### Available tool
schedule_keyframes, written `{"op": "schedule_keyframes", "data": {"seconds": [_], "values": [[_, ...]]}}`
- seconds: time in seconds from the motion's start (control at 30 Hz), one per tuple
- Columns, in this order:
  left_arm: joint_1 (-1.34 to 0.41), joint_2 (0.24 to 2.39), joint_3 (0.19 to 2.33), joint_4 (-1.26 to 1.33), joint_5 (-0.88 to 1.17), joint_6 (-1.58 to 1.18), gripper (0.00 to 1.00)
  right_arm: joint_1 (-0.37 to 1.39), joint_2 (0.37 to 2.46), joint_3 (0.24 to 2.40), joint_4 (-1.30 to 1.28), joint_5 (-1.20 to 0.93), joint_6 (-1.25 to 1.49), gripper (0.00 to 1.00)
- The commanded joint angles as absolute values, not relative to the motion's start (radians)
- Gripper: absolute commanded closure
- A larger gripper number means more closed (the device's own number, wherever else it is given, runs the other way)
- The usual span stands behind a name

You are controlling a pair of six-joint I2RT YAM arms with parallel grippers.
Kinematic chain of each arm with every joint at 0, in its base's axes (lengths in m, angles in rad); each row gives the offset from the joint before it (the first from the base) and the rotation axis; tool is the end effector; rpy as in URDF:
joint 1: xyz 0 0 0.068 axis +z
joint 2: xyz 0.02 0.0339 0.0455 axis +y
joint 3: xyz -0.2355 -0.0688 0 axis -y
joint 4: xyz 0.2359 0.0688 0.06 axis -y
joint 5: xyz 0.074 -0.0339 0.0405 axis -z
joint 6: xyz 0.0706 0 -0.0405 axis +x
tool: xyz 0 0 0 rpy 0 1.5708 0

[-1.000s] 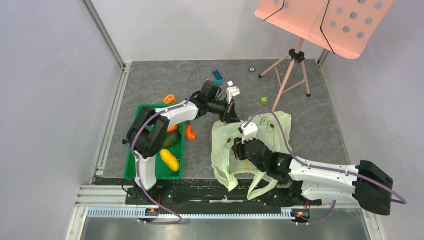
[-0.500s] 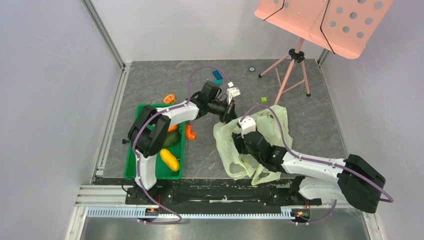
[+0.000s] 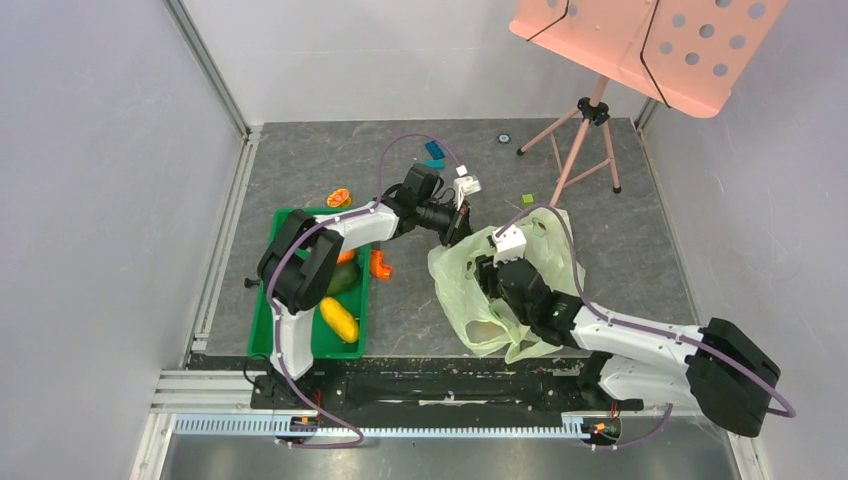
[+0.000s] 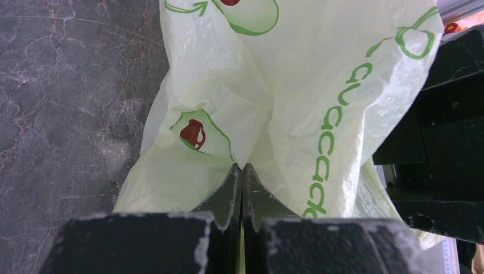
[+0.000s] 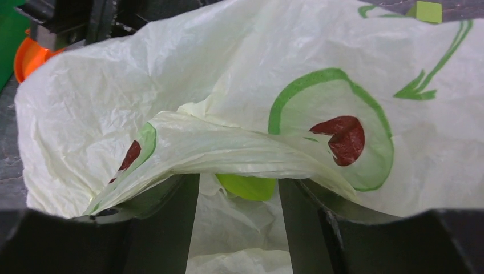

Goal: Take the fake fruits out of the plastic bag
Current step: Take out the fake fruit from the plastic bag.

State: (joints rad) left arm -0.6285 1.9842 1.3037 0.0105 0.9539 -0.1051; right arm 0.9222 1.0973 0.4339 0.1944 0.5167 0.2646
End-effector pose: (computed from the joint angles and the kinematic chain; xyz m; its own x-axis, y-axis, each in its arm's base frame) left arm 0.3105 -0.2969 0.1561 -0.5895 0.3534 -0.7264 0.7999 0.1299 -0.5860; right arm 0.1826 0.1831 0.1639 -0.3751 -0.1185 -0.9194 -0.3404 0.9401 0.0178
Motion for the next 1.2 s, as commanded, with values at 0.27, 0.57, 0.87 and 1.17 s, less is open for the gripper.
{"op": "schedule_keyframes", "data": {"seconds": [0.27,0.57,0.87,1.17], "values": [[-0.627,1.991,1.317,0.044,1.004,-0.134,0.98,0.866,1.186,0.450,0.264,0.475,0.207,0.35],[-0.627,1.991,1.316,0.049,1.006,-0.137,0.98,0.848,1.237,0.452,0.313,0.409,0.183,0.19],[-0.627,1.995,1.313,0.049,1.014,-0.134,0.98,0.810,1.337,0.475,0.345,0.373,0.164,0.19],[-0.627,2.003,1.316,0.051,1.025,-0.135,0.98,0.784,1.410,0.482,0.424,0.285,0.115,0.31]]}}
